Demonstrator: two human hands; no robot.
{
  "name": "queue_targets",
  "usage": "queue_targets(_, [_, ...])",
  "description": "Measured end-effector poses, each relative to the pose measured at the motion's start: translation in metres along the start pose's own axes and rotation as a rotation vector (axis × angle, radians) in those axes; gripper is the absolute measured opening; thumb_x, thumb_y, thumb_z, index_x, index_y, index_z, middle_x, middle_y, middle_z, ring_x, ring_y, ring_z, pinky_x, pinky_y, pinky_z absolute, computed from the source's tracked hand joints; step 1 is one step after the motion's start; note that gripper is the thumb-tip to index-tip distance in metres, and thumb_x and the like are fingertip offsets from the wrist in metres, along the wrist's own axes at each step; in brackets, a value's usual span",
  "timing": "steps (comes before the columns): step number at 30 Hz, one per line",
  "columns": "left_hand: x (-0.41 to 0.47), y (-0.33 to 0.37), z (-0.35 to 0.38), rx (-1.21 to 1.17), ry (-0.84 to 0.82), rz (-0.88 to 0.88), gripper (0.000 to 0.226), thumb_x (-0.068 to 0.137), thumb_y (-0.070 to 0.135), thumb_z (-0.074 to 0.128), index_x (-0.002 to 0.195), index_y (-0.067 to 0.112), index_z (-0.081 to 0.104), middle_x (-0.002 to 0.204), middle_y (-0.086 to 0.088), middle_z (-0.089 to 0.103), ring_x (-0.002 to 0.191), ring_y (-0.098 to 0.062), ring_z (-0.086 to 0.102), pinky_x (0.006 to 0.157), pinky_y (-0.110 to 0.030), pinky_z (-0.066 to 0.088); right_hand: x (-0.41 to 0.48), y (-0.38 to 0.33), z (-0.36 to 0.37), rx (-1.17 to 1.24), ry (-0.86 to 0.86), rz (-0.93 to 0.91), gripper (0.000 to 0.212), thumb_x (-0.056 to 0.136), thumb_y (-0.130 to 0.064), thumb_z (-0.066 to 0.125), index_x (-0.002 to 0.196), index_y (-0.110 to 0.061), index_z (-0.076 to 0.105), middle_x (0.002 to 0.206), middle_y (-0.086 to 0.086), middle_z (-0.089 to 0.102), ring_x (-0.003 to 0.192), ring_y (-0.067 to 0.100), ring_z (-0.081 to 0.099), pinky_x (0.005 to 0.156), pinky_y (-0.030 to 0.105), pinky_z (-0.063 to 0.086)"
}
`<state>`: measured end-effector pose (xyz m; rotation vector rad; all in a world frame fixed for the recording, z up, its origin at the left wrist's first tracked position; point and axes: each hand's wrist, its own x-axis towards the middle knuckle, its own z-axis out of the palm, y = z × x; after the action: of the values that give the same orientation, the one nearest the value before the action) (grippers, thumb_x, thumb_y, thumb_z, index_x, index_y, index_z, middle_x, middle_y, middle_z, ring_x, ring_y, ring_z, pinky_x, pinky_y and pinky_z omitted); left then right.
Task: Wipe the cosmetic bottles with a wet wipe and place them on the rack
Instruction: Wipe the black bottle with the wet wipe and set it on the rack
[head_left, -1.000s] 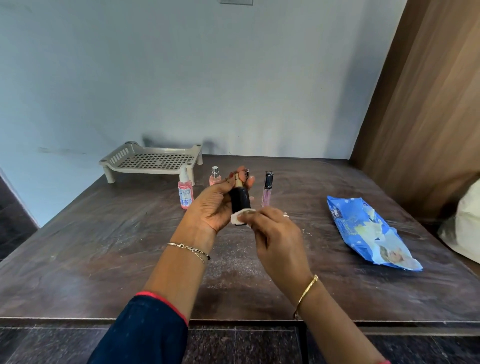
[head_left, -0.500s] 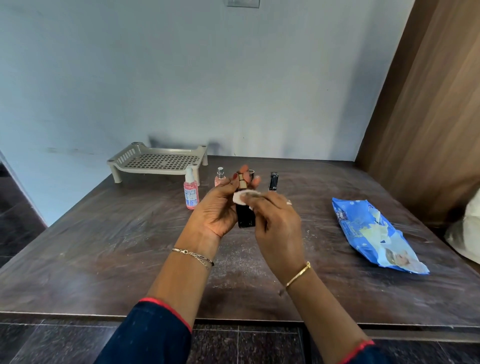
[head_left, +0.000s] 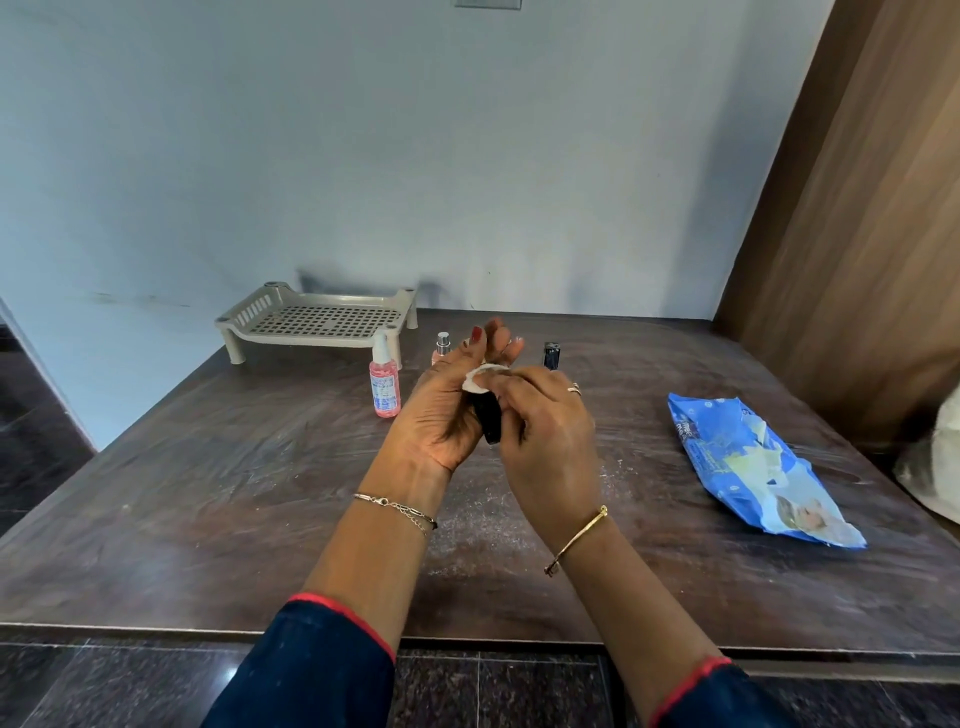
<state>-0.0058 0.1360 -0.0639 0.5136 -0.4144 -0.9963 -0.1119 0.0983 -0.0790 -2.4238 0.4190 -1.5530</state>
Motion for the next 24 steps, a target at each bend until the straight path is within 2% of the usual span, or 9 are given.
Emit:
queue_targets(3, [0.000, 0.003, -0.002, 0.052, 0.007, 0.030, 0.022, 0.088, 0.013, 0.055, 0.107, 0.005, 0.064, 0.108, -0.009, 0.071, 0.122, -0.027, 0.055, 0.112, -0.042, 0.035, -0.009, -0.003, 0.000, -0.018, -0.014, -0.020, 0.029, 0.085, -0.009, 0.046, 0.100, -0.008, 0.071, 0.099, 0.005, 0.068, 0.091, 0.020, 0.059, 0.078, 0.025, 0.049])
queue_targets(7, [-0.002, 0.005, -0.005, 0.118, -0.038, 0.082, 0.024, 0.098, 0.020, 0.047, 0.117, 0.012, 0.060, 0.126, -0.008, 0.064, 0.122, -0.023, 0.056, 0.112, -0.043, 0.033, -0.034, 0.000, -0.004, 0.071, 0.006, -0.009, 0.023, 0.082, 0.006, 0.061, 0.099, -0.006, 0.071, 0.101, 0.005, 0.065, 0.094, 0.018, 0.060, 0.076, 0.031, 0.054])
queue_targets(10, [-0.003, 0.003, -0.004, 0.110, -0.084, 0.067, 0.021, 0.098, 0.027, 0.047, 0.102, 0.018, 0.065, 0.128, -0.002, 0.063, 0.124, -0.017, 0.055, 0.115, -0.051, 0.024, -0.045, -0.006, -0.007, 0.232, 0.025, 0.069, 0.024, 0.083, 0.008, 0.061, 0.099, -0.008, 0.071, 0.103, 0.002, 0.065, 0.097, 0.013, 0.062, 0.076, 0.033, 0.055])
queue_targets(13, [-0.005, 0.000, 0.000, 0.116, -0.115, 0.050, 0.036, 0.098, 0.033, 0.043, 0.082, 0.026, 0.074, 0.128, 0.003, 0.063, 0.127, -0.012, 0.051, 0.113, -0.054, 0.017, -0.043, -0.011, -0.007, 0.336, 0.092, 0.140, 0.026, 0.083, 0.010, 0.062, 0.098, -0.009, 0.072, 0.102, -0.002, 0.066, 0.097, 0.007, 0.063, 0.077, 0.031, 0.056])
queue_targets(17, [-0.008, -0.004, 0.006, -0.004, -0.091, 0.048, 0.018, 0.094, 0.034, 0.047, 0.079, 0.026, 0.054, 0.120, -0.001, 0.067, 0.123, -0.018, 0.056, 0.107, -0.055, 0.030, -0.038, -0.014, -0.006, 0.360, 0.148, 0.162, 0.027, 0.083, 0.011, 0.062, 0.098, -0.009, 0.072, 0.102, -0.001, 0.067, 0.097, 0.007, 0.064, 0.078, 0.032, 0.057])
queue_targets(21, [-0.008, -0.008, 0.007, -0.096, -0.005, 0.075, 0.037, 0.095, 0.035, 0.048, 0.068, 0.018, 0.066, 0.105, -0.003, 0.070, 0.118, -0.027, 0.058, 0.098, -0.055, 0.041, -0.038, -0.013, -0.004, 0.335, 0.148, 0.106, 0.025, 0.083, 0.010, 0.063, 0.098, -0.007, 0.072, 0.102, 0.000, 0.067, 0.097, 0.009, 0.064, 0.079, 0.032, 0.056])
queue_targets(22, [-0.008, -0.008, 0.006, -0.096, 0.009, 0.089, 0.040, 0.097, 0.038, 0.046, 0.071, 0.016, 0.068, 0.102, -0.003, 0.071, 0.117, -0.028, 0.059, 0.097, -0.055, 0.043, -0.039, -0.013, -0.004, 0.328, 0.140, 0.087, 0.025, 0.082, 0.011, 0.063, 0.098, -0.007, 0.072, 0.102, 0.000, 0.067, 0.097, 0.010, 0.064, 0.078, 0.031, 0.056])
queue_targets(24, [-0.007, -0.009, 0.004, -0.072, 0.028, 0.099, 0.039, 0.097, 0.043, 0.043, 0.091, 0.013, 0.068, 0.102, -0.001, 0.072, 0.117, -0.027, 0.059, 0.096, -0.053, 0.045, -0.041, -0.012, -0.004, 0.309, 0.128, 0.064, 0.025, 0.082, 0.010, 0.064, 0.098, -0.007, 0.072, 0.102, 0.000, 0.066, 0.097, 0.009, 0.064, 0.078, 0.031, 0.056])
